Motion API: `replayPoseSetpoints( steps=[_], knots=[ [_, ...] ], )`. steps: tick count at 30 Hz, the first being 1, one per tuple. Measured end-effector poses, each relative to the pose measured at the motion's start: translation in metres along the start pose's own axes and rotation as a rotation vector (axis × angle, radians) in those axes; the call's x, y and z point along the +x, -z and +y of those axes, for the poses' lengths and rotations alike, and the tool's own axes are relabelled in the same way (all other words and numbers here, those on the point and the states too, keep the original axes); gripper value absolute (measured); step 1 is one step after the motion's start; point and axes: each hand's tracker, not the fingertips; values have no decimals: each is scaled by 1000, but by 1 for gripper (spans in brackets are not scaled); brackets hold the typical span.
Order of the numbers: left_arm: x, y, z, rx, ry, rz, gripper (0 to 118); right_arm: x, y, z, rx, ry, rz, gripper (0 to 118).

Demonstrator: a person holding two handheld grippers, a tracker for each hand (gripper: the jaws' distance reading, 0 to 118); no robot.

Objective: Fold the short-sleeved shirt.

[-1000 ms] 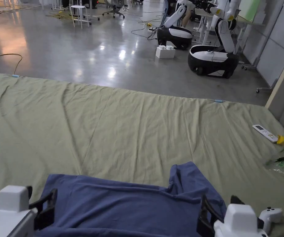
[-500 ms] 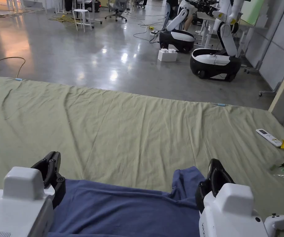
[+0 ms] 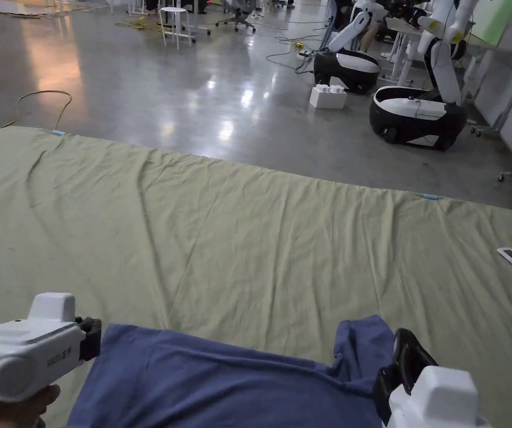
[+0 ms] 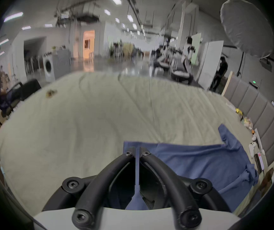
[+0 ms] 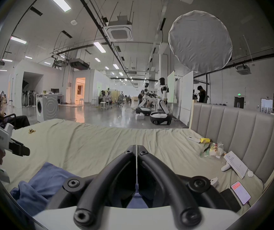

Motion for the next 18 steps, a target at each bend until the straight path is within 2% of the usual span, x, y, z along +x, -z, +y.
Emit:
replayPoseSetpoints(
  steps=[1,4,5,14,16,18],
  knots=[
    [-3,15,4,-38,4,1,13,1,3,-3,-13,-11,0,2],
    [-6,48,18,-127,-16,-46,57,4,12,-12,-47,-39,-4,2],
    [-7,59,22,-153,-29,-50,67,5,14,-15,-56,-40,-3,2],
    [1,124,27,-343,-32,12,66,24,33,-42,-161,-54,-33,2],
    [15,122,26,-323,47,42,66,28,37,-47,-180,-49,-38,2],
    [25,122,24,-314,146,74,57,33,44,-52,-208,-34,-43,2]
  ],
)
